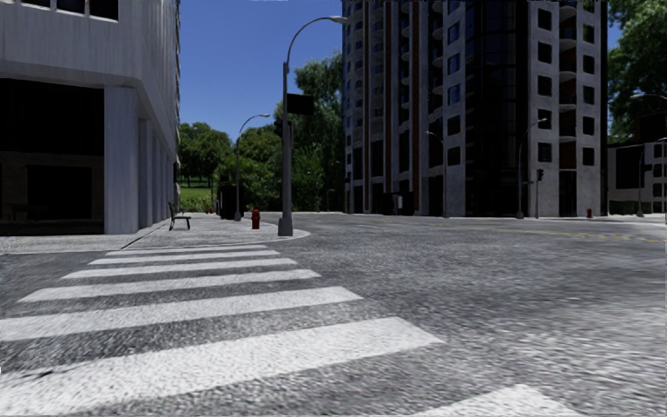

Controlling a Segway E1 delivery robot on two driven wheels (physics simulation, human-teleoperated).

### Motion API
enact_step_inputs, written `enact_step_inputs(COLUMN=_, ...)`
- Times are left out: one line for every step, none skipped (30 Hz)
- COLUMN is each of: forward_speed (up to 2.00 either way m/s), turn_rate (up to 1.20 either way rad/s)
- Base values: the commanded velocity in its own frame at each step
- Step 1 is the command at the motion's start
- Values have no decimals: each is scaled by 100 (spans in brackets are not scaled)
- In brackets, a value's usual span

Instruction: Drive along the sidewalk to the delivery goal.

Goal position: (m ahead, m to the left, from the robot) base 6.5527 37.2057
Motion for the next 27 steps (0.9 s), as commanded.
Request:
enact_step_inputs(forward_speed=160, turn_rate=58)
enact_step_inputs(forward_speed=160, turn_rate=58)
enact_step_inputs(forward_speed=160, turn_rate=58)
enact_step_inputs(forward_speed=160, turn_rate=58)
enact_step_inputs(forward_speed=160, turn_rate=58)
enact_step_inputs(forward_speed=160, turn_rate=58)
enact_step_inputs(forward_speed=160, turn_rate=58)
enact_step_inputs(forward_speed=160, turn_rate=58)
enact_step_inputs(forward_speed=160, turn_rate=58)
enact_step_inputs(forward_speed=160, turn_rate=58)
enact_step_inputs(forward_speed=160, turn_rate=58)
enact_step_inputs(forward_speed=160, turn_rate=58)
enact_step_inputs(forward_speed=160, turn_rate=58)
enact_step_inputs(forward_speed=160, turn_rate=58)
enact_step_inputs(forward_speed=160, turn_rate=57)
enact_step_inputs(forward_speed=160, turn_rate=55)
enact_step_inputs(forward_speed=160, turn_rate=54)
enact_step_inputs(forward_speed=160, turn_rate=54)
enact_step_inputs(forward_speed=160, turn_rate=52)
enact_step_inputs(forward_speed=160, turn_rate=51)
enact_step_inputs(forward_speed=160, turn_rate=51)
enact_step_inputs(forward_speed=160, turn_rate=51)
enact_step_inputs(forward_speed=160, turn_rate=51)
enact_step_inputs(forward_speed=160, turn_rate=51)
enact_step_inputs(forward_speed=160, turn_rate=51)
enact_step_inputs(forward_speed=160, turn_rate=51)
enact_step_inputs(forward_speed=160, turn_rate=51)
